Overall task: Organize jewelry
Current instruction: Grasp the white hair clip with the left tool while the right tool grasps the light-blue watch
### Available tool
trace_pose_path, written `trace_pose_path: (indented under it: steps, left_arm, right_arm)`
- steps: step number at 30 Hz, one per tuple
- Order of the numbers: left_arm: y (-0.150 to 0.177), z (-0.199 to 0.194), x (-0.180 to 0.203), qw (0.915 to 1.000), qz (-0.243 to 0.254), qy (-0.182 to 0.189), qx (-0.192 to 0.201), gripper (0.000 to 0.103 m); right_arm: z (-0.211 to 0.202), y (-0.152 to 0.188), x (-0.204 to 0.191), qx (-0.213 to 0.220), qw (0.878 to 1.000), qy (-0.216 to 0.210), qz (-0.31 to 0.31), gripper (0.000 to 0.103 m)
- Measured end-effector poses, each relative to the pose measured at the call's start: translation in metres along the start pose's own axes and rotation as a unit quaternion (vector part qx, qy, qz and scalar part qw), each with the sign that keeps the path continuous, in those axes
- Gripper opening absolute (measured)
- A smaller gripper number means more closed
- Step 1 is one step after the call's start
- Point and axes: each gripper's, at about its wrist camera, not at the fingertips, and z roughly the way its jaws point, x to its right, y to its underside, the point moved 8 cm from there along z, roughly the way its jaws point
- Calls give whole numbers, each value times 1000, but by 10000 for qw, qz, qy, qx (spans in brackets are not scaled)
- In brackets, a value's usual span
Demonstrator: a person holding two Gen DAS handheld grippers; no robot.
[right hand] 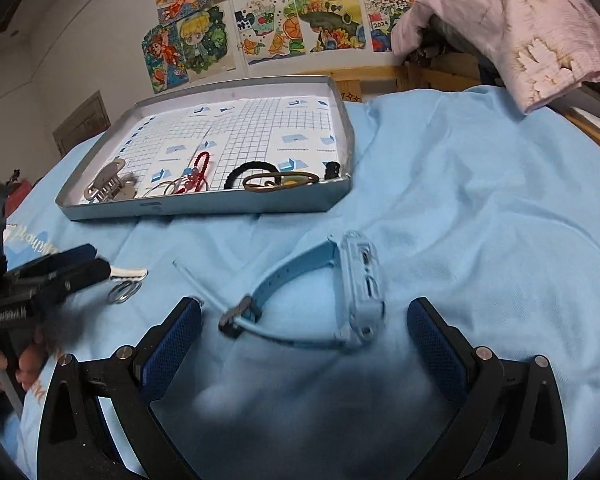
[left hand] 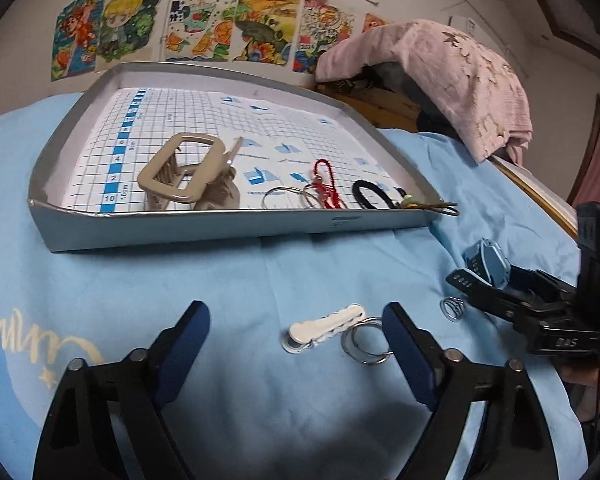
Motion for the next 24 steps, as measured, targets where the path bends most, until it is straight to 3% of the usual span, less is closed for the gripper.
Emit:
trace_pose_path:
  steps: [4, 7, 13, 17, 24]
  left_arm:
    - [4, 10, 6, 9996, 172, 37, -232, 71]
    - [7, 17, 15, 9984, 367, 2, -431, 56]
    - [10, 16, 23, 9971, 547, -26, -521, 35]
    - [15, 14, 25, 9966, 509, -79, -642, 21]
    - [23, 16, 37, 9944, 633, -77, -839, 16]
  right_arm:
    - [9, 1, -5, 12, 9999, -66, -82, 96]
    - [13, 3, -6, 6, 9998, -187, -41, 94]
    - [15, 7, -6, 14, 9994, -354, -13, 94]
    - [13, 7, -5, 31, 9992, -398, 15, 88]
    - [8, 6, -2, 144, 9988, -448, 95, 79]
